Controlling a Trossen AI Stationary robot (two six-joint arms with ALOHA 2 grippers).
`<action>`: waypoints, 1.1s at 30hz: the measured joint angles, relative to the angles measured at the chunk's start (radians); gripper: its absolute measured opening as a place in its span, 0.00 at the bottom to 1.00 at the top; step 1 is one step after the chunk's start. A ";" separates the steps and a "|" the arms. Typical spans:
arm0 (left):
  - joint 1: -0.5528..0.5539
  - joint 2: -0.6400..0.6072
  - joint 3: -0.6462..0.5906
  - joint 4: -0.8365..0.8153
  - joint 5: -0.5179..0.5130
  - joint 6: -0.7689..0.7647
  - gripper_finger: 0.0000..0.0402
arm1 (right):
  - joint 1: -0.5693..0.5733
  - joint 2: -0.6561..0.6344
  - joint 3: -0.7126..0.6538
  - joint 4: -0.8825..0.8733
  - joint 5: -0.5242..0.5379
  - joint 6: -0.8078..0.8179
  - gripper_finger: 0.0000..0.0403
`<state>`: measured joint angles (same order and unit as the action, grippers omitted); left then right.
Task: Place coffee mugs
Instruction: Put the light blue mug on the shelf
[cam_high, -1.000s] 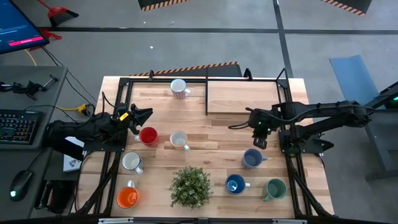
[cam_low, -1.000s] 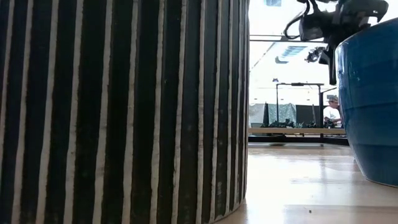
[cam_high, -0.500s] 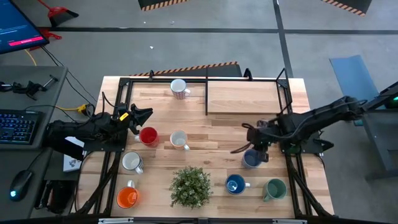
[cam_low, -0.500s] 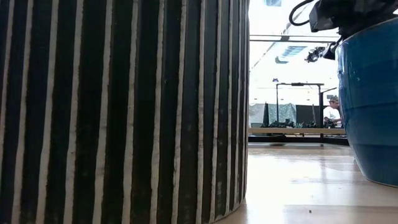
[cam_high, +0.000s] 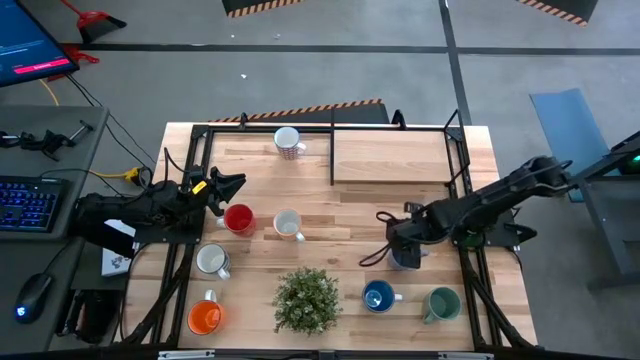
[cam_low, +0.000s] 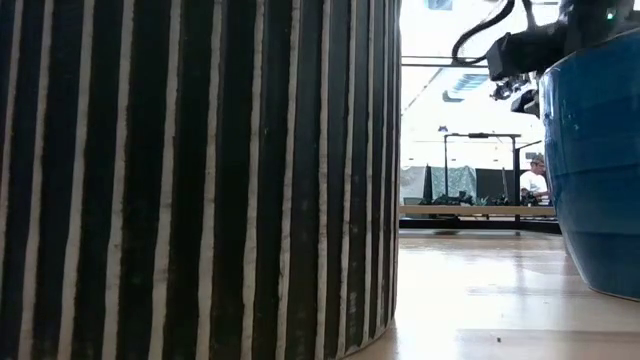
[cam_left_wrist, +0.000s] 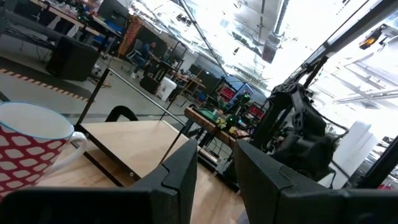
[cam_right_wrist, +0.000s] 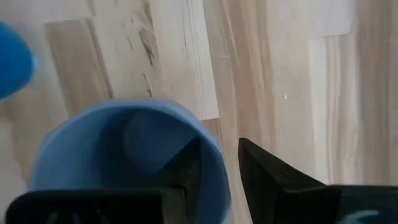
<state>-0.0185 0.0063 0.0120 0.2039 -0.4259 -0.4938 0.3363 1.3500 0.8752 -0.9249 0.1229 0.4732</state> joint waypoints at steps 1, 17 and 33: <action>0.000 0.000 0.000 0.000 0.000 0.000 0.24 | 0.000 0.018 0.000 0.006 -0.001 0.000 0.21; 0.000 0.000 0.000 -0.001 0.000 0.000 0.24 | -0.002 0.212 0.000 0.032 -0.122 0.071 0.04; 0.000 0.000 0.000 -0.001 0.000 0.000 0.24 | -0.081 0.036 -0.001 -0.135 0.018 0.209 0.02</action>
<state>-0.0181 0.0063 0.0120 0.2031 -0.4258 -0.4938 0.2548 1.3861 0.8743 -1.0598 0.1412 0.6826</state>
